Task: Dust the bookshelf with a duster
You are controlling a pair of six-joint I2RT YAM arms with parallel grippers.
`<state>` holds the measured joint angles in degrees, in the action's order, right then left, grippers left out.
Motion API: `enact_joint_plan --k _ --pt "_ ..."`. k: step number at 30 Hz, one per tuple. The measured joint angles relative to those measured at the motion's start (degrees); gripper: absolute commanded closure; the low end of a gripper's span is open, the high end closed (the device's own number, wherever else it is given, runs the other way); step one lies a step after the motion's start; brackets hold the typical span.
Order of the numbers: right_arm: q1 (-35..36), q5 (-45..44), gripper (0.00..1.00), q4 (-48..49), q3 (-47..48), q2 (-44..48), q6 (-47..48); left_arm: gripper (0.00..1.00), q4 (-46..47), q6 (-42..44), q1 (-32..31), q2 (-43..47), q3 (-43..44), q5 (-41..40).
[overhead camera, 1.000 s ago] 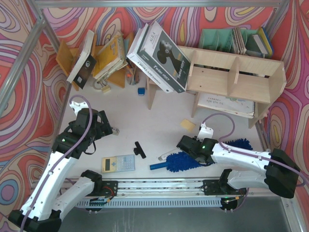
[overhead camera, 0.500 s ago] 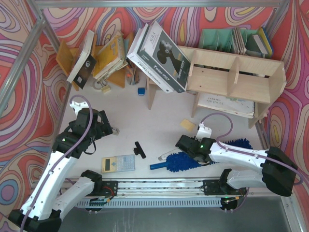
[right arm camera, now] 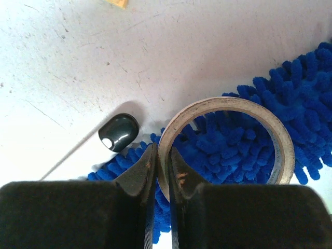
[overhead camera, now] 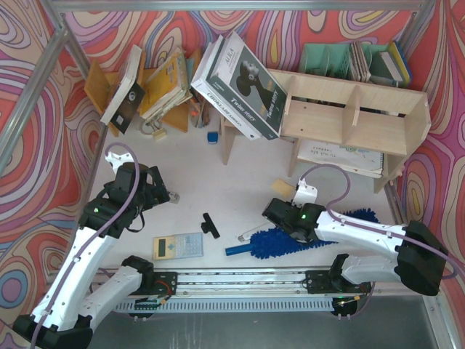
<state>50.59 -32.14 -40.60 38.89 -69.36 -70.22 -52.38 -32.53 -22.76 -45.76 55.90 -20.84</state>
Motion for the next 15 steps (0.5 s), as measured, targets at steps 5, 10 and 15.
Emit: enact_joint_plan --k 5,10,15 --pt "0.00 -0.85 0.84 0.02 2.05 0.00 1.90 0.02 0.00 0.00 0.00 0.00 0.00 0.04" --pt "-0.04 -1.14 0.87 1.77 6.27 -1.33 5.90 0.02 0.00 0.00 0.00 0.00 0.00 0.04" --pt "-0.04 -0.85 0.87 6.01 11.80 -6.95 10.25 0.02 0.00 0.00 0.00 0.22 0.00 0.04"
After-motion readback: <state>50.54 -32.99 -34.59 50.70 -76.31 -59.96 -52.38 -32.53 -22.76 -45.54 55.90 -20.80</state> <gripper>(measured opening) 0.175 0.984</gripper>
